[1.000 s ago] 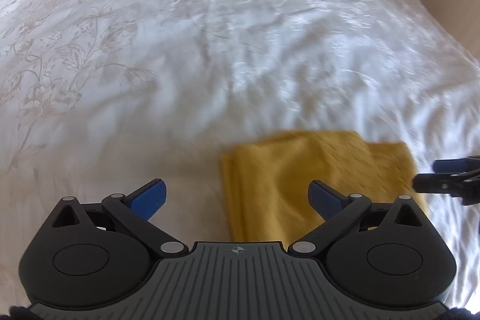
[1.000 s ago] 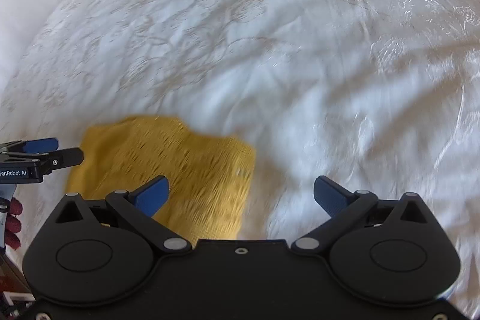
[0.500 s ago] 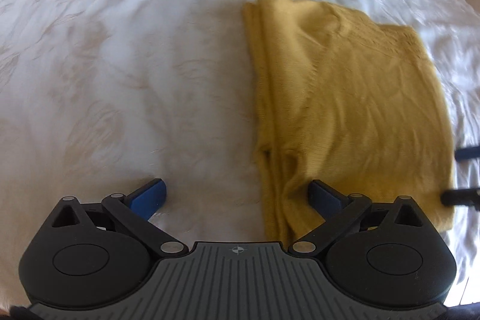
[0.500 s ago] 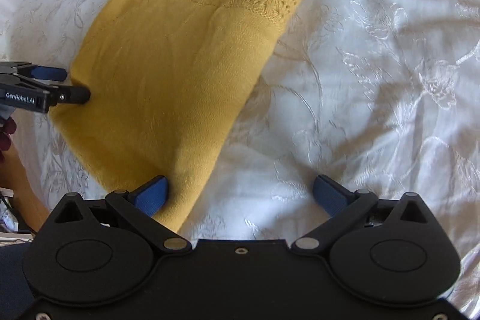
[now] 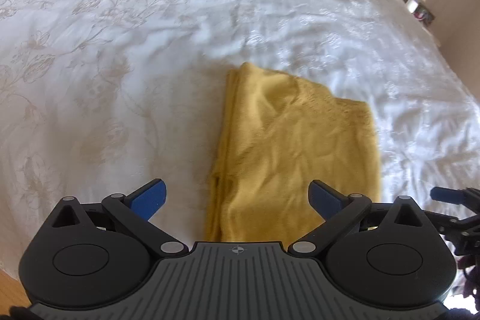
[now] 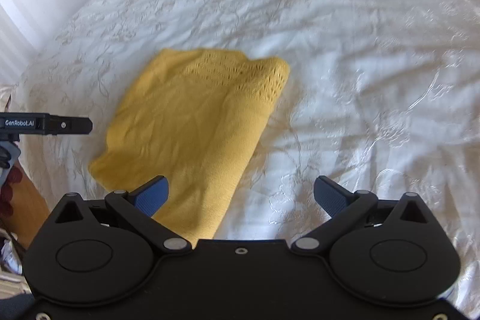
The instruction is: Fold small clothes
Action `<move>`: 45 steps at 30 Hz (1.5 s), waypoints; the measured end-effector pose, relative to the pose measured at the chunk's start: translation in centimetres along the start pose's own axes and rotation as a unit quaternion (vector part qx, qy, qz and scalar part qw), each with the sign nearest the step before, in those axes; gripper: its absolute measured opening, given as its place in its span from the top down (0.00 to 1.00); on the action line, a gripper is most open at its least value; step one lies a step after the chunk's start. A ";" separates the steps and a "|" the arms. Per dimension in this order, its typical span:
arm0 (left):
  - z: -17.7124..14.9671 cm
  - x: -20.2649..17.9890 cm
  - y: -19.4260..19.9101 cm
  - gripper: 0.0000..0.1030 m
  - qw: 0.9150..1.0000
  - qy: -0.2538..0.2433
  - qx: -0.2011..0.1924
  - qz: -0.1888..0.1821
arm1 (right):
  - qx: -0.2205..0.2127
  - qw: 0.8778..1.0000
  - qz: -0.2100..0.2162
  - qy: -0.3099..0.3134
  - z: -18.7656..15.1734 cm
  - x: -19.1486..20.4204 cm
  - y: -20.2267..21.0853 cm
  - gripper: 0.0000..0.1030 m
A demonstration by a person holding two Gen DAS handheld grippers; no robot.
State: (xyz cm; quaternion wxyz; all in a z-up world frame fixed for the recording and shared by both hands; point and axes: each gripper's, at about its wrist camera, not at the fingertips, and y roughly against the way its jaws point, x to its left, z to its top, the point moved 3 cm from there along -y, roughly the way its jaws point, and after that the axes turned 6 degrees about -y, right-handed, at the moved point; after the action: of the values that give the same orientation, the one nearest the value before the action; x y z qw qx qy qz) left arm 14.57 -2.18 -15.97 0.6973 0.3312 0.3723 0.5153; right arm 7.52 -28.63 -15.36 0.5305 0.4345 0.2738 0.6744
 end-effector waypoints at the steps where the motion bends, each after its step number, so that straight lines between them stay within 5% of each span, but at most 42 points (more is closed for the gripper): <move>1: -0.1 -0.3 0.4 0.00 1.000 -0.004 -0.002 0.000 | -0.006 1.000 -0.002 -0.005 0.0 0.4 0.3 0.01; 7: -1.0 -1.1 3.0 0.01 1.000 -0.028 -0.007 -0.007 | -0.047 0.998 0.000 -0.052 -1.1 2.9 2.9 0.01; 14: -2.7 -0.4 6.8 0.02 1.000 0.003 -0.027 -0.014 | -0.123 0.990 -0.046 -0.052 -2.4 6.6 7.3 0.01; 16: -2.8 -0.4 7.9 0.19 0.999 -0.002 -0.036 -0.021 | -0.141 0.986 -0.071 -0.051 -2.6 7.4 8.3 0.01; 21: -2.9 -0.7 10.3 0.20 0.997 -0.035 -0.050 0.036 | -0.166 0.977 -0.112 -0.078 -3.1 8.9 10.0 0.01; 29: -3.2 -1.1 12.9 0.20 0.994 -0.070 -0.076 0.044 | -0.194 0.963 -0.121 -0.145 -4.6 10.4 11.5 0.01; 33: -4.0 -1.7 13.4 0.20 0.988 -0.090 -0.080 0.097 | -0.167 0.965 -0.126 -0.155 -4.8 10.6 11.0 0.01; 45: -6.2 -2.7 12.6 0.20 0.989 -0.098 -0.020 0.107 | -0.101 0.977 -0.145 -0.120 -6.6 11.3 10.6 0.01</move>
State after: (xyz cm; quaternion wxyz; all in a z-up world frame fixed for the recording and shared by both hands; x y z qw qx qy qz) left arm 2.79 -1.20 -7.97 0.6774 0.4041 0.2546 0.5595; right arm -4.00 -20.29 -6.34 0.6926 0.4121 0.1988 0.5577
